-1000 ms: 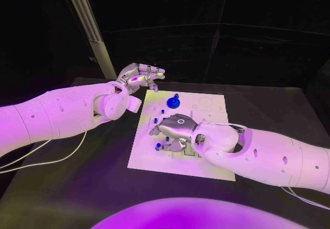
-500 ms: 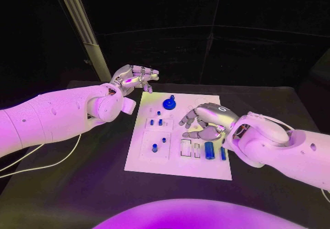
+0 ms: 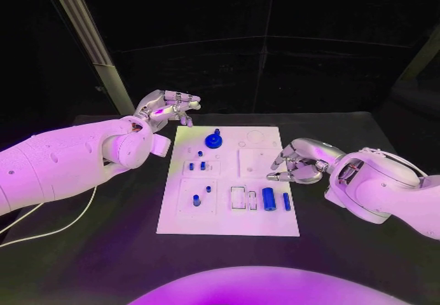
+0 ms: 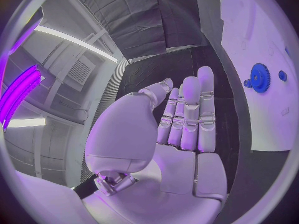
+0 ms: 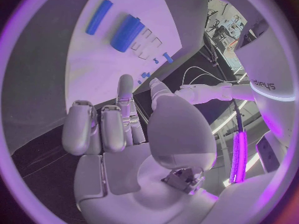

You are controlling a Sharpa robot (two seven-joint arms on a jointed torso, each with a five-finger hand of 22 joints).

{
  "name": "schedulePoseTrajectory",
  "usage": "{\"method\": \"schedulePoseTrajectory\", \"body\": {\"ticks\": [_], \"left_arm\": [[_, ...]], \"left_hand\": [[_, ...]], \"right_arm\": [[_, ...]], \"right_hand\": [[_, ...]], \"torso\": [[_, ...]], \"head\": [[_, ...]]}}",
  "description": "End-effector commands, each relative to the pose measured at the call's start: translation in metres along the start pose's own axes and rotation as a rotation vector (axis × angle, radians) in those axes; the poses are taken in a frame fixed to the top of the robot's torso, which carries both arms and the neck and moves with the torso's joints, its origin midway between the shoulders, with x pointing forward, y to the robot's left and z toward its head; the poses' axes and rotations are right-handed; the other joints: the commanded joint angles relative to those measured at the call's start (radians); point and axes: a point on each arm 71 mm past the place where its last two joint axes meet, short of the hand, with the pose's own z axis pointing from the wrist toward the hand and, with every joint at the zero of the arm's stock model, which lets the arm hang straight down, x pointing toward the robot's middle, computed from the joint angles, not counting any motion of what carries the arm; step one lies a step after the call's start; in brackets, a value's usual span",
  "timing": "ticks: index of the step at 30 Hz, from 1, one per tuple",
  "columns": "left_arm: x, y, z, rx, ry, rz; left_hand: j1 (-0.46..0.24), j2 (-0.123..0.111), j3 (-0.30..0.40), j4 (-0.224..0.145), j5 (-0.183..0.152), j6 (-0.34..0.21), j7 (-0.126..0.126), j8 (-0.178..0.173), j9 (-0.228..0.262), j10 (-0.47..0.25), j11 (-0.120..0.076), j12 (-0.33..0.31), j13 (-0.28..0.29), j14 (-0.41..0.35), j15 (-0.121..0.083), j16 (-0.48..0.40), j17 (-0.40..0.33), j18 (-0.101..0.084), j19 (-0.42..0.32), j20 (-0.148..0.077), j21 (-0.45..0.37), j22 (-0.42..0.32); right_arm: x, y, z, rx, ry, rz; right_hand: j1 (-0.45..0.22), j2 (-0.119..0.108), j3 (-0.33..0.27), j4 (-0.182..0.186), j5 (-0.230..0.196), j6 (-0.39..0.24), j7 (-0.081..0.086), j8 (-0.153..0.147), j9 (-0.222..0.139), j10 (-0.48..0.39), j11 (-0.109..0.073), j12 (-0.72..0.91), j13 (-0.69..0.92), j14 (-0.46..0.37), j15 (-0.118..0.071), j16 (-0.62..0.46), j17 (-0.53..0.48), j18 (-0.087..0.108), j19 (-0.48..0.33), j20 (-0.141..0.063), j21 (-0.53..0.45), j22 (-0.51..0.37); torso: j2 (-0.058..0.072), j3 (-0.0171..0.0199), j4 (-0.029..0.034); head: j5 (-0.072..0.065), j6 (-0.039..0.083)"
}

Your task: Assemble the parts on the task board

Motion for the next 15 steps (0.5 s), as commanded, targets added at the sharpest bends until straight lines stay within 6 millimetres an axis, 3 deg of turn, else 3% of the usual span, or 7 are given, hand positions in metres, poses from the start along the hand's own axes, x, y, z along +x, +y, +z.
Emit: {"method": "schedulePoseTrajectory", "body": {"ticks": [1,6,11,15], "left_arm": [[0.0,-0.002,0.0,0.007,0.004,-0.006],[0.0,-0.002,-0.001,0.008,0.006,-0.007],[0.001,-0.002,-0.001,0.008,0.008,-0.008],[0.001,-0.002,-0.001,0.008,0.008,-0.008]], "left_hand": [[0.011,0.002,-0.002,-0.005,0.004,0.003,0.002,0.004,0.0,-0.008,0.0,0.003,0.0,-0.006,0.001,-0.005,-0.001,0.006,-0.002,-0.001,-0.006,-0.001],[0.011,0.002,-0.002,-0.005,0.004,0.003,0.002,0.004,0.0,-0.008,0.0,0.003,0.0,-0.006,0.001,-0.005,-0.001,0.006,-0.002,-0.001,-0.006,-0.001],[0.011,0.002,-0.002,-0.005,0.004,0.003,0.002,0.004,0.0,-0.008,0.0,0.003,0.0,-0.006,0.001,-0.005,-0.001,0.006,-0.002,-0.001,-0.006,-0.001],[0.011,0.002,-0.002,-0.005,0.004,0.003,0.002,0.004,0.0,-0.008,0.0,0.003,0.0,-0.006,0.001,-0.005,-0.001,0.006,-0.002,-0.001,-0.006,-0.001]], "right_arm": [[0.008,-0.013,-0.003,0.179,0.09,-0.036],[0.02,-0.016,-0.003,0.238,0.127,-0.067],[0.029,-0.017,0.001,0.267,0.157,-0.079],[0.038,-0.014,0.005,0.273,0.182,-0.069]], "right_hand": [[-0.008,0.024,-0.062,0.024,-0.014,-0.006,-0.01,0.029,0.013,-0.038,0.002,0.174,0.21,0.044,-0.004,0.011,0.011,-0.008,-0.001,-0.001,0.006,0.006],[-0.026,0.033,-0.12,0.021,-0.019,-0.016,-0.011,0.054,0.027,-0.025,-0.001,0.325,0.391,0.048,-0.005,0.03,0.041,-0.009,0.0,-0.001,0.011,0.014],[-0.04,0.041,-0.151,0.021,-0.017,-0.025,-0.01,0.07,0.036,-0.01,-0.001,0.412,0.497,0.053,-0.003,0.052,0.079,-0.011,0.003,-0.001,0.018,0.026],[-0.04,0.045,-0.162,0.021,-0.016,-0.031,-0.01,0.079,0.041,-0.006,0.0,0.446,0.541,0.055,-0.003,0.062,0.095,-0.011,0.004,-0.001,0.021,0.032]], "torso": [[0.0,0.0008,-0.0064],[-0.002,0.0007,-0.0095],[0.0,0.0,-0.0055],[0.0,0.0009,-0.0065]], "head": [[-0.006,0.001],[-0.009,0.001],[-0.018,-0.003],[-0.012,-0.003]]}}
